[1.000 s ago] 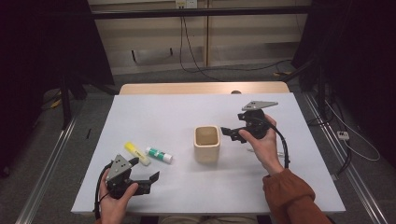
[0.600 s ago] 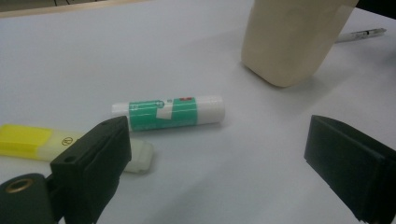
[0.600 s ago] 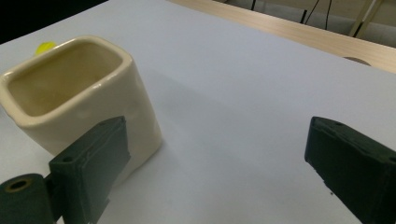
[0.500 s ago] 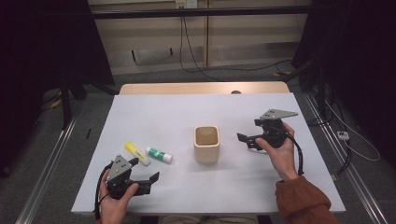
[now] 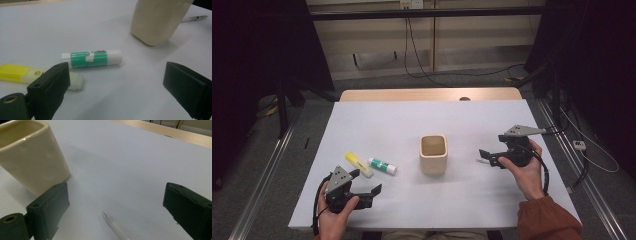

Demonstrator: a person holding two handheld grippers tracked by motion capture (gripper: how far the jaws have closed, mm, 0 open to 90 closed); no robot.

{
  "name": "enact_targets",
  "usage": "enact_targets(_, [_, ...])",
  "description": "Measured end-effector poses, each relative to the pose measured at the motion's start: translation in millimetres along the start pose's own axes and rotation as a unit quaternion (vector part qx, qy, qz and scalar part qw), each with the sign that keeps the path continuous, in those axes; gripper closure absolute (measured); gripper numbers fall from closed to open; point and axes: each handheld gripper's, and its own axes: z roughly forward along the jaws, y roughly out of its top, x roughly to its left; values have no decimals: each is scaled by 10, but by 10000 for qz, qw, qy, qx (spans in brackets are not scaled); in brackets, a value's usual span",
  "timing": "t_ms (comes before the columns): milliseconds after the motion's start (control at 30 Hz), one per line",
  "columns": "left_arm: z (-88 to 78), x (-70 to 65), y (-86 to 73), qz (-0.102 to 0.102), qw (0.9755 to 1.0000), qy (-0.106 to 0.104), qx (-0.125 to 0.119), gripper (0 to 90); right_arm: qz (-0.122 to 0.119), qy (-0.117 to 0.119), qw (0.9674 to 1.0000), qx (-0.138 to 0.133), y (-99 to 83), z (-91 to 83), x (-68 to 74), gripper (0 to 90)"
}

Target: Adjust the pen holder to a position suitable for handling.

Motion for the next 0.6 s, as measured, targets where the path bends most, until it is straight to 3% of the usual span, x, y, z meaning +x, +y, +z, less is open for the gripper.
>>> enact_targets(233, [12, -10, -3, -30, 10000, -1, -1, 73, 50, -111, 9999, -25, -105, -118, -34, 65])
enact_targets(600, [5, -11, 3, 13, 10000, -24, -8, 73, 242, -365, 9990, 54, -235, -198, -213, 116])
